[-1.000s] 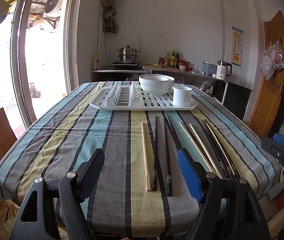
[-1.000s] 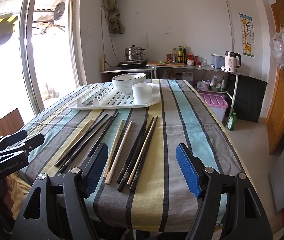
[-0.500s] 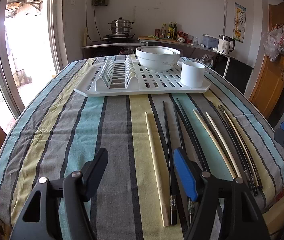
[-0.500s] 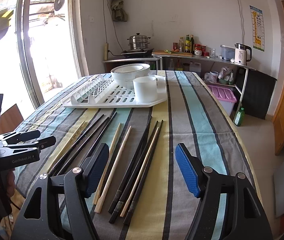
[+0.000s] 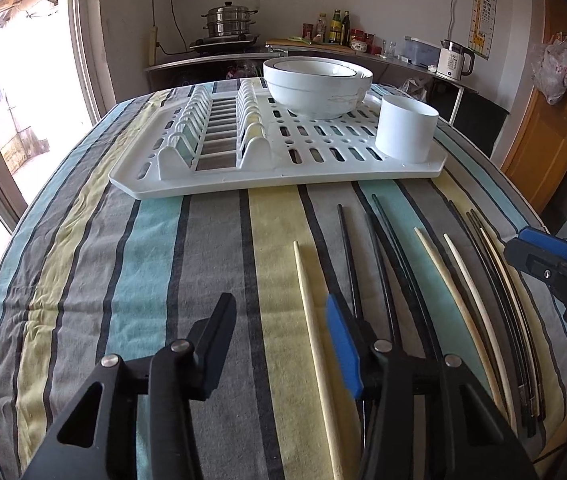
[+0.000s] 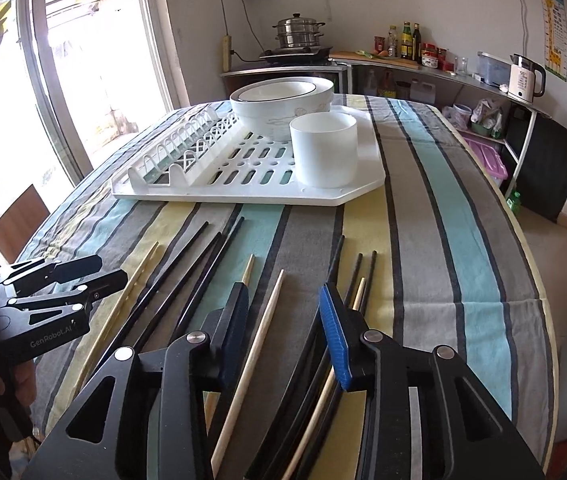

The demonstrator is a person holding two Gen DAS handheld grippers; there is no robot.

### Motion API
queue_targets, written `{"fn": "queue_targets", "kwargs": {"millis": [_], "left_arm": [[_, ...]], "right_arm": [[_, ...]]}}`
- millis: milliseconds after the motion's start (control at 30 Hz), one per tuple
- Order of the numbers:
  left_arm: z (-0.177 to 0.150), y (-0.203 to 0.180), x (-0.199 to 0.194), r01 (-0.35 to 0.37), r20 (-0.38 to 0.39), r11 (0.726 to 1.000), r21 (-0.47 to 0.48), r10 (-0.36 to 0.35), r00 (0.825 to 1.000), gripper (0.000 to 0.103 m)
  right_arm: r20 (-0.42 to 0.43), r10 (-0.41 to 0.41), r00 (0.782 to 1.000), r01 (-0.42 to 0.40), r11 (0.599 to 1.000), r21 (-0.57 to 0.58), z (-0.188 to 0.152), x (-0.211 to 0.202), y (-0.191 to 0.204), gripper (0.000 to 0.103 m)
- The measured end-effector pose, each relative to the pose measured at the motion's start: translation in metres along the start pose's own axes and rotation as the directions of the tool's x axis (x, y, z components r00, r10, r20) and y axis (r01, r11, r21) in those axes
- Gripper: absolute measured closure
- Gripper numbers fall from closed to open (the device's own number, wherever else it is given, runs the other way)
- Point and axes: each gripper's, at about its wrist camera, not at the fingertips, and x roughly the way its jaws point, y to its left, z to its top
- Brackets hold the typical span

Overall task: Organize utensils
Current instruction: 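Lower the left tool onto a wooden chopstick and close it while the right tool grasps another chopstick, then lift the left tool's chopstick over the white cup while the right tool carries its chopstick alongside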

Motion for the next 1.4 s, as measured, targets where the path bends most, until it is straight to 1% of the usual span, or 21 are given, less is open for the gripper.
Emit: {"fn": "queue_targets", "kwargs": {"millis": [133, 233, 367, 500, 700, 833, 900, 967, 1033, 1133, 1200, 1400], "left_arm": [[0.004, 0.001, 0.007, 0.003, -0.013, 1.0, 0.01, -0.003, 1.0, 0.062], [0.007, 0.002, 0.013, 0.013, -0.03, 1.0, 0.008, -0.012, 0.999, 0.066], [0.009, 0.002, 0.018, 0.026, -0.039, 1.0, 0.01, -0.026, 0.999, 0.068], [0.013, 0.0, 0.022, 0.026, -0.042, 0.999, 0.023, -0.025, 0.999, 0.069], [0.022, -0.002, 0.027, 0.028, -0.066, 0.999, 0.034, -0.026, 0.998, 0.076], [0.026, -0.006, 0.032, 0.017, -0.073, 0.999, 0.052, -0.013, 0.997, 0.081], [0.029, -0.006, 0.035, 0.021, -0.078, 0.998, 0.053, -0.017, 0.997, 0.085], [0.031, -0.007, 0.037, 0.019, -0.08, 0.998, 0.057, -0.014, 0.997, 0.091], [0.033, -0.007, 0.038, 0.015, -0.08, 0.998, 0.058, -0.011, 0.997, 0.096], [0.033, -0.007, 0.038, 0.029, -0.083, 0.998, 0.058, -0.024, 0.996, 0.096], [0.034, -0.006, 0.038, 0.041, -0.086, 0.998, 0.056, -0.037, 0.996, 0.097], [0.039, -0.008, 0.017, 0.062, -0.044, 0.995, 0.075, -0.059, 0.997, 0.097]], "right_arm": [[-0.065, -0.012, 0.998, 0.012, 1.0, 0.0, 0.007, 0.023, 0.001, 0.079], [-0.105, -0.015, 0.994, 0.014, 1.0, -0.007, 0.007, 0.035, 0.001, 0.083], [-0.132, -0.017, 0.991, 0.014, 1.0, -0.025, 0.007, 0.043, 0.005, 0.085], [-0.162, -0.019, 0.987, 0.014, 0.999, -0.031, 0.01, 0.052, 0.005, 0.086], [-0.179, -0.05, 0.983, 0.038, 0.997, -0.069, 0.017, 0.058, 0.013, 0.091], [-0.182, -0.062, 0.981, 0.048, 0.995, -0.085, 0.018, 0.06, 0.016, 0.096], [-0.182, -0.064, 0.981, 0.049, 0.995, -0.086, 0.019, 0.06, 0.016, 0.097], [-0.183, -0.057, 0.981, 0.043, 0.996, -0.08, 0.019, 0.061, 0.015, 0.097], [-0.184, -0.047, 0.982, 0.035, 0.997, -0.07, 0.019, 0.061, 0.014, 0.097], [-0.179, -0.035, 0.983, 0.026, 0.998, -0.055, 0.021, 0.058, 0.012, 0.097], [-0.165, -0.013, 0.986, 0.007, 0.999, -0.038, 0.023, 0.053, 0.011, 0.097], [-0.097, 0.029, 0.995, -0.03, 0.999, -0.013, 0.031, 0.026, 0.008, 0.098]]}}
